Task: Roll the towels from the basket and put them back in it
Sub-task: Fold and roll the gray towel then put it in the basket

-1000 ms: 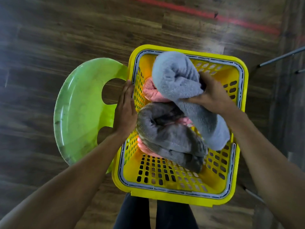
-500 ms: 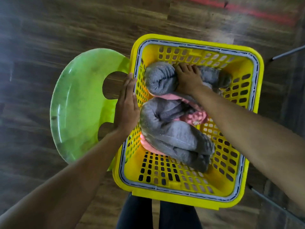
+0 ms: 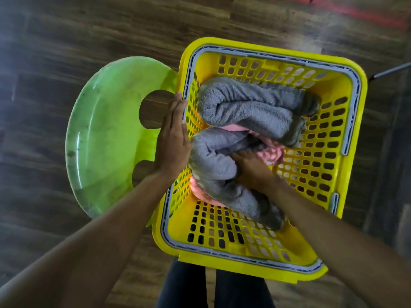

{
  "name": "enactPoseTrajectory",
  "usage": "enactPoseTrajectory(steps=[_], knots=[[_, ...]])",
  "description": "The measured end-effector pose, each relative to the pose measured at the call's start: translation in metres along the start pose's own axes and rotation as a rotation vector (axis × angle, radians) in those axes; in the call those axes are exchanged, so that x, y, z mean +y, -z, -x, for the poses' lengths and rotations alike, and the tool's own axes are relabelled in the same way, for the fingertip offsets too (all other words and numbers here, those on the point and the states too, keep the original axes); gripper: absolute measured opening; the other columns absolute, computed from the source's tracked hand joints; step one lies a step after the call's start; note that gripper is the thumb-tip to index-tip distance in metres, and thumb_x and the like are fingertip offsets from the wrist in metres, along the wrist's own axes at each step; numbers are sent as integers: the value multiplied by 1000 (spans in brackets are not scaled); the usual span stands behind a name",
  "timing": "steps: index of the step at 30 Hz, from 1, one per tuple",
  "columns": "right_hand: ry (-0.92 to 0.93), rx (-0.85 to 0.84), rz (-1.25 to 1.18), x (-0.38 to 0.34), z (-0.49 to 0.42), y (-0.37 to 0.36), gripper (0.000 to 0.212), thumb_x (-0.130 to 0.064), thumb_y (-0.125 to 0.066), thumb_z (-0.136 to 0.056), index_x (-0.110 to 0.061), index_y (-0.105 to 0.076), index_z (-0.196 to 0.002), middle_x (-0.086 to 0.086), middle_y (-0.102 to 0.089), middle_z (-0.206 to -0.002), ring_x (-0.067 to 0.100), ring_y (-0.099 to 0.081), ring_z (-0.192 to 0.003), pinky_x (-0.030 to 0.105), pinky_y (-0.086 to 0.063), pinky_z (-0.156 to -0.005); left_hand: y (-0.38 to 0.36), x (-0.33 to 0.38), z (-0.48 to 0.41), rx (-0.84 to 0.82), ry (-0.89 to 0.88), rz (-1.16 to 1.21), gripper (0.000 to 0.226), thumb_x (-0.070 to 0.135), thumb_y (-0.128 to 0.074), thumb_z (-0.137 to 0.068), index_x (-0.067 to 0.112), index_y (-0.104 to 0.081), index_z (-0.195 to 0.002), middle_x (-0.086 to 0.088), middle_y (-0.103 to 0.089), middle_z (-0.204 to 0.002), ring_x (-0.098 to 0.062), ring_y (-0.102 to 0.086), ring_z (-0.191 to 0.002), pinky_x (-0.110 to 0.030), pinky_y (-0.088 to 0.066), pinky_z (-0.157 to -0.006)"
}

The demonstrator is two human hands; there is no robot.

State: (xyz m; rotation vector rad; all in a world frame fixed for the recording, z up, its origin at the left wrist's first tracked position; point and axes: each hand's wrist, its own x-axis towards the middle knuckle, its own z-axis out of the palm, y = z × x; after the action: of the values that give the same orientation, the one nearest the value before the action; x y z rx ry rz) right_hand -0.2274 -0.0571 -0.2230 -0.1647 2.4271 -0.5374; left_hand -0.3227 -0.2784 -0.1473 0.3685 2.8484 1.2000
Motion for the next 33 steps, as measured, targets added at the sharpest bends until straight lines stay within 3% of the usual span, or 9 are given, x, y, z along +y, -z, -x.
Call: enactPoseTrajectory(steps=[3, 5, 8, 13, 17, 22, 27, 30, 33], knots=[[119, 150, 91, 8, -28, 27, 60, -26, -65, -76, -15, -49, -133, 15, -52, -126, 38, -51, -114, 52, -47, -91, 1, 0, -1, 8, -9, 0, 43, 1, -33, -101, 2, -40, -143, -9, -30, -157, -21, -28, -145, -43, -41, -108], [172, 140, 140, 15, -45, 30, 69, -25, -58, -78, -9, -40, -143, 17, -47, -136, 38, -49, -123, 50, -42, -102, 1, 1, -1, 11, -20, -3, 42, 1, -32, -101, 1, -41, -142, -11, -32, -156, -21, -29, -145, -38, -37, -111], [346, 56, 307, 26, -67, 26, 86, -43, -63, -78, -1, -33, -147, 17, -41, -148, 30, -39, -137, 43, -28, -116, 1, 2, 0, 17, -16, -7, 42, 1, -32, -101, 1, -41, -142, -11, -32, -156, -21, -29, -145, -37, -37, -111], [369, -39, 288, 37, -74, 22, 126, -68, -74, -59, -3, -19, -152, 14, -25, -157, 29, -22, -146, 46, -23, -117, 2, 2, -1, 13, -3, -9, 43, 3, -32, -101, 2, -40, -144, -10, -32, -156, -21, -30, -145, -36, -38, -110], [377, 4, 241, 40, -80, 23, 130, -55, -90, -43, 4, -30, -143, 21, -42, -144, 39, -41, -133, 49, -35, -112, 1, 1, -2, 14, -6, -8, 43, 3, -31, -101, 1, -39, -144, -11, -32, -156, -22, -30, -144, -37, -38, -110], [406, -45, 359, 41, -86, 19, 134, -72, -69, -51, 1, -17, -151, 15, -25, -157, 33, -24, -145, 45, -21, -118, 1, 2, -1, 20, -11, -5, 43, 2, -31, -102, 0, -39, -144, -12, -31, -156, -21, -29, -145, -40, -38, -110], [299, -185, 338, 25, -106, 25, 130, -49, -91, -42, -2, -30, -147, 22, -37, -145, 44, -33, -136, 53, -30, -112, 1, 2, 0, 20, -16, -5, 43, 1, -31, -102, -1, -39, -143, -14, -32, -155, -22, -29, -145, -42, -39, -110], [335, -242, 444, 27, -102, 25, 131, -61, -89, -34, 3, -41, -138, 24, -47, -136, 44, -45, -126, 51, -39, -107, 1, 2, 0, 19, -20, 3, 42, 2, -30, -102, -1, -39, -143, -14, -32, -155, -22, -29, -145, -42, -39, -109], [353, -301, 474, 33, -95, 33, 142, -63, -86, -43, 4, -20, -148, 21, -26, -153, 38, -24, -142, 47, -20, -118, 1, 1, 0, 17, -23, 4, 42, 2, -31, -102, -1, -39, -143, -14, -31, -155, -23, -30, -145, -43, -41, -107]])
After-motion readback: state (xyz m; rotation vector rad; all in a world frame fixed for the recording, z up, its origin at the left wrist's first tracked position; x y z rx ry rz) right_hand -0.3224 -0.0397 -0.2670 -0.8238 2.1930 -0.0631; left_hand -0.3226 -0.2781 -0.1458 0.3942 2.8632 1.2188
